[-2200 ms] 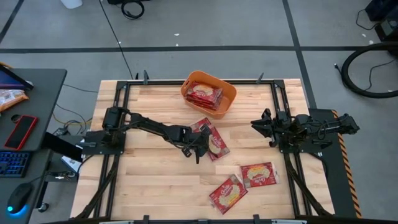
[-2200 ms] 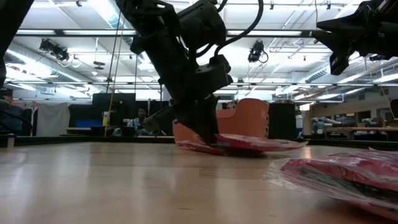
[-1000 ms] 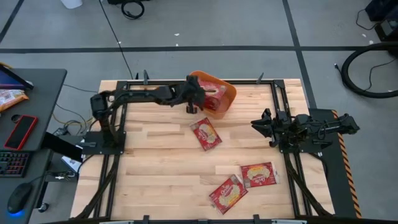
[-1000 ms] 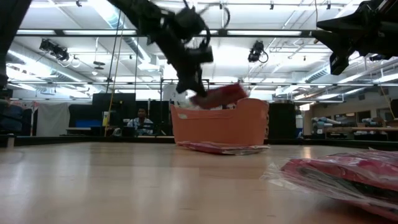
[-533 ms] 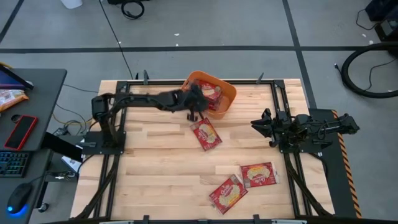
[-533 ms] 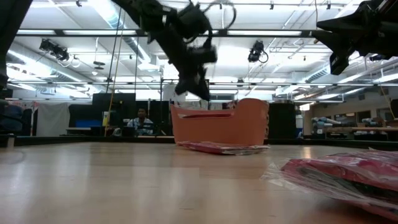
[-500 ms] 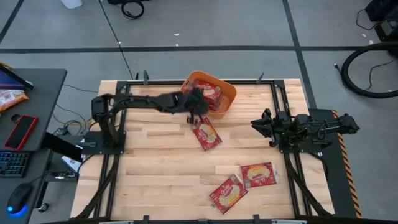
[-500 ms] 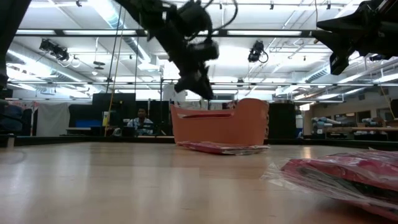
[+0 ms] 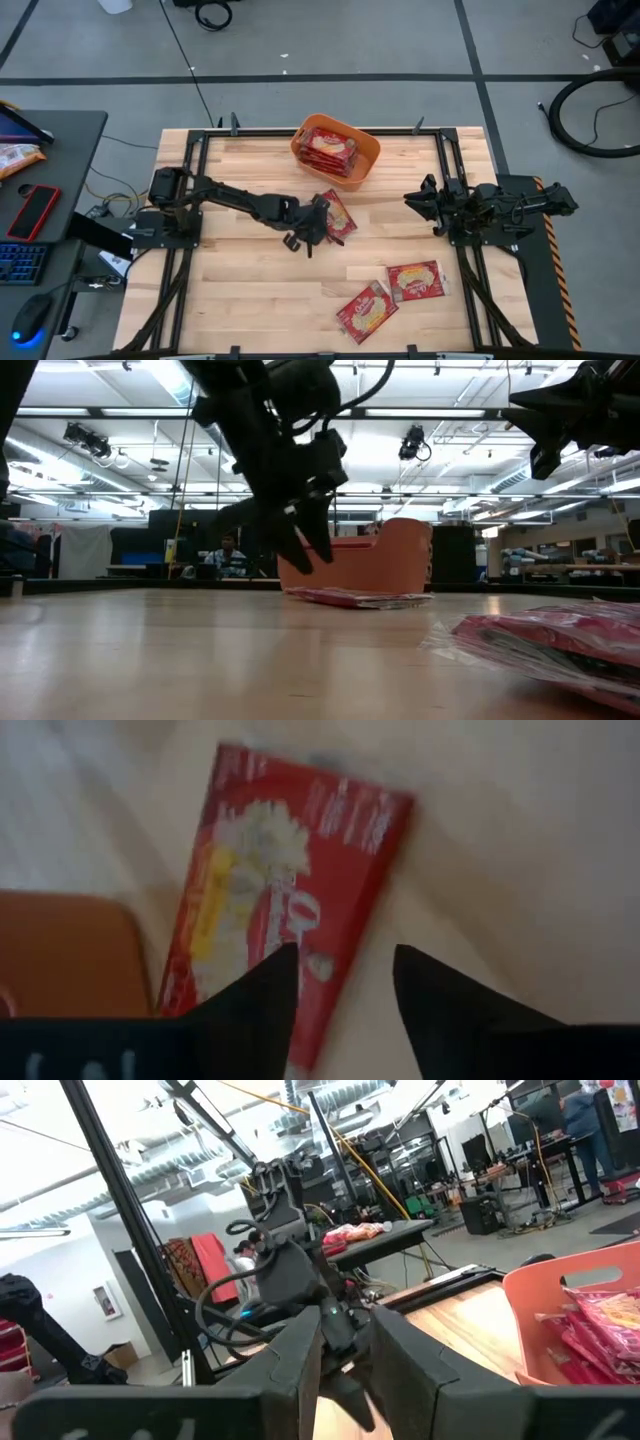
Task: Sort popcorn bags into baskets
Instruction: Put the red popcorn pack into the orange bin
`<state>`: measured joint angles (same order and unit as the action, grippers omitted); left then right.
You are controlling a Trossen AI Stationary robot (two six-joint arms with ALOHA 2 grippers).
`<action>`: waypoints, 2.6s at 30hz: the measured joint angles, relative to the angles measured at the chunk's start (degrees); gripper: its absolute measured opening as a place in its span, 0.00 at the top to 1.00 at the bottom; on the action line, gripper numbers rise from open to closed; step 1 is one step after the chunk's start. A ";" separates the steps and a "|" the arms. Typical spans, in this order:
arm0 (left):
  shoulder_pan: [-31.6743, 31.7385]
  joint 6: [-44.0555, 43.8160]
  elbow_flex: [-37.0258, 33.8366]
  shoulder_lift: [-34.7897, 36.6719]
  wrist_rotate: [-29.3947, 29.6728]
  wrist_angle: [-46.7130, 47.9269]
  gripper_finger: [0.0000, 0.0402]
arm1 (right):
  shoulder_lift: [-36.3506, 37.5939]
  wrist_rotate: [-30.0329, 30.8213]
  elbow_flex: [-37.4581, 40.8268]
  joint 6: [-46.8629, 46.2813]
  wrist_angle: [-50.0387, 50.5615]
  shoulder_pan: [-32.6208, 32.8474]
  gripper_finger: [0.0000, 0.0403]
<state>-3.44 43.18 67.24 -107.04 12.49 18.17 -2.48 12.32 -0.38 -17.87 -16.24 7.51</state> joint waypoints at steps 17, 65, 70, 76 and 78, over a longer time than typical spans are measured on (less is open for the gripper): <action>3.95 9.09 -7.77 -0.07 1.68 -12.24 0.55 | -0.04 -0.02 0.00 0.00 -0.01 0.02 0.76; 22.73 -6.53 6.48 6.22 5.88 -7.92 0.99 | -0.52 -0.02 -0.01 0.00 -2.07 0.00 0.76; 27.33 -8.74 6.48 2.05 2.88 -10.72 0.98 | -0.52 0.01 -0.01 0.00 -2.09 0.01 0.76; 27.20 -9.09 6.48 1.60 4.38 -10.53 0.81 | -0.52 0.00 -0.01 0.00 -2.09 0.00 0.76; 25.83 -9.08 6.48 3.45 4.91 -8.56 0.76 | -0.52 0.00 -0.01 0.00 -2.11 0.02 0.76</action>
<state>22.39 34.10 73.71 -103.59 17.40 9.61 -3.01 12.32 -0.38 -17.87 -18.35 7.52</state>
